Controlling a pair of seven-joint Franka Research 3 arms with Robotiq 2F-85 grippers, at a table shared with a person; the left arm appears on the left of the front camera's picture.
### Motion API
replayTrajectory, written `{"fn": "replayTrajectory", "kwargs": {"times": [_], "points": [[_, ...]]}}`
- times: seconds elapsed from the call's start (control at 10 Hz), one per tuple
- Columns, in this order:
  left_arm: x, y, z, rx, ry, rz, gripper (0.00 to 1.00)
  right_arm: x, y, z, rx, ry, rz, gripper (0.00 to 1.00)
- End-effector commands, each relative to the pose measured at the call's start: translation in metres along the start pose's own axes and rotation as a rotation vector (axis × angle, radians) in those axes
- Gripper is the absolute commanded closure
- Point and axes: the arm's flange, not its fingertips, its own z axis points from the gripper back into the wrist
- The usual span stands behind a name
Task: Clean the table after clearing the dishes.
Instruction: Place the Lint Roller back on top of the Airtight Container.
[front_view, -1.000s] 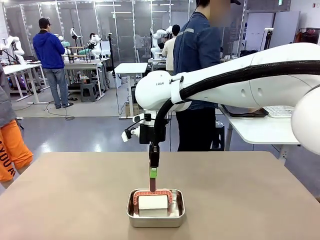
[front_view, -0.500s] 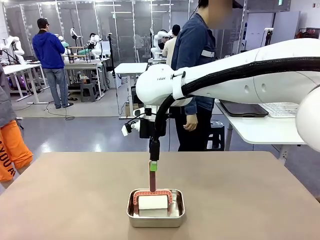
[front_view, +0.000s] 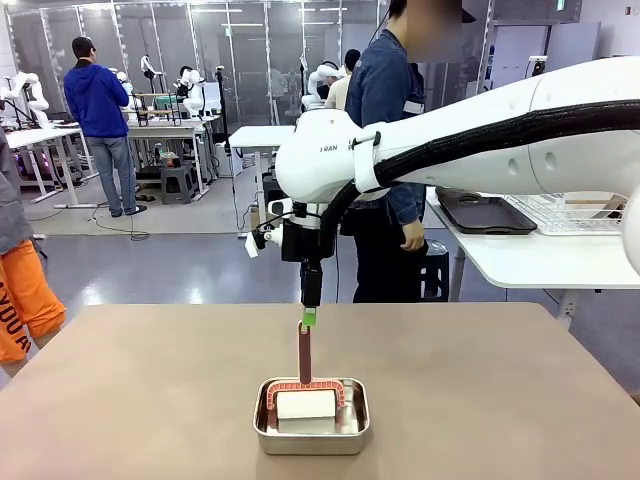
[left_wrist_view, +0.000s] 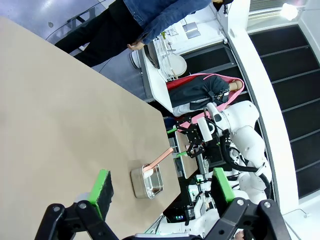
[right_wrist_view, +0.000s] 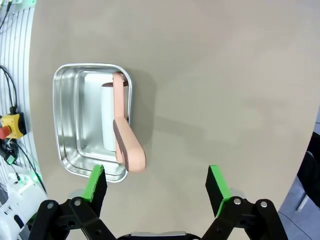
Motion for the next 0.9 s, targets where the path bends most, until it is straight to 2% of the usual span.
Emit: {"fn": "replayTrajectory", "kwargs": {"times": [0.0, 0.8], "points": [[-0.0019, -0.0012, 0.0032, -0.007, 0.007, -0.007, 0.0, 0.0, -0.0012, -0.0018, 0.021, -0.01, -0.007, 0.0], [-0.0019, -0.0012, 0.0032, -0.007, 0.007, -0.007, 0.0, 0.0, -0.0012, -0.0018, 0.021, -0.01, -0.007, 0.0]]}}
